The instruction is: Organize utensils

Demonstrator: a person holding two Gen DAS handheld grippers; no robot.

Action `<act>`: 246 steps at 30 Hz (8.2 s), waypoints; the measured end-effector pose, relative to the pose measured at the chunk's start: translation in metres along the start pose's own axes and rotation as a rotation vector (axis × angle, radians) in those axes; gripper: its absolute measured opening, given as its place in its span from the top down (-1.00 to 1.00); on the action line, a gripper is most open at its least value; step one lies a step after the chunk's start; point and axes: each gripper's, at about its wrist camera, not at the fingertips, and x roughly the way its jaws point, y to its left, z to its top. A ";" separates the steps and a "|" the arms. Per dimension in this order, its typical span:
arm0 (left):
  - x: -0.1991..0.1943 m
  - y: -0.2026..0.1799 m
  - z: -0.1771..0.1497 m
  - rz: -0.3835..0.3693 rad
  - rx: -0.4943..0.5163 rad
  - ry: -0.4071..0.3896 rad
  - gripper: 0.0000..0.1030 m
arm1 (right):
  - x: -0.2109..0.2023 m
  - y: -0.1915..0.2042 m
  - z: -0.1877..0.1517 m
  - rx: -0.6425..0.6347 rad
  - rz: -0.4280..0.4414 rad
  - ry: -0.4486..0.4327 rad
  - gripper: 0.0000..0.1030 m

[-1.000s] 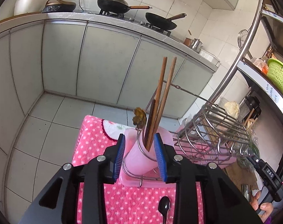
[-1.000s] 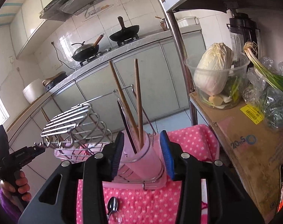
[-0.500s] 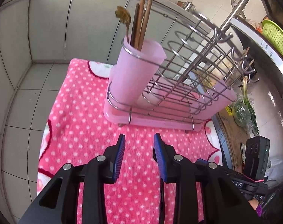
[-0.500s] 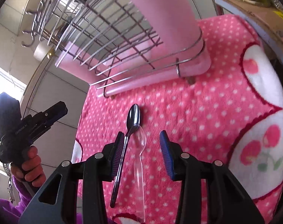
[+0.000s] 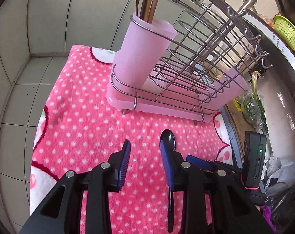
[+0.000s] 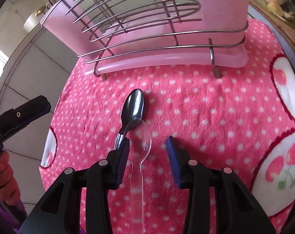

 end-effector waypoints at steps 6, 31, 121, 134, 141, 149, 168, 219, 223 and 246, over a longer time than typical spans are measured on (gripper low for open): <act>0.012 -0.006 0.000 0.001 0.019 0.036 0.40 | -0.002 -0.011 -0.003 0.039 -0.010 -0.028 0.93; 0.125 -0.058 0.004 0.005 0.077 0.423 0.72 | -0.037 -0.088 -0.017 0.267 0.102 -0.096 0.94; -0.084 0.001 0.110 -0.137 -0.028 -0.795 0.81 | -0.182 -0.047 0.089 0.072 -0.055 -0.996 0.92; -0.067 0.018 0.080 -0.137 -0.112 -0.621 0.80 | -0.171 -0.061 0.071 0.159 -0.048 -0.871 0.92; -0.057 0.014 0.076 -0.090 -0.104 -0.550 0.81 | -0.161 -0.062 0.071 0.159 -0.055 -0.811 0.92; -0.055 0.006 0.078 -0.032 -0.089 -0.512 0.87 | -0.150 -0.060 0.073 0.146 -0.070 -0.757 0.92; -0.056 0.002 0.069 0.019 -0.114 -0.451 0.44 | -0.148 -0.052 0.065 0.131 -0.062 -0.683 0.22; -0.094 -0.072 -0.003 0.146 0.111 -0.404 -0.30 | -0.174 0.019 -0.012 -0.031 -0.162 -0.659 -0.27; -0.094 -0.072 -0.004 0.145 0.110 -0.404 -0.30 | -0.174 0.020 -0.012 -0.035 -0.165 -0.656 -0.27; -0.097 -0.067 -0.008 0.152 0.107 -0.408 -0.30 | -0.172 0.035 -0.017 -0.069 -0.185 -0.655 -0.27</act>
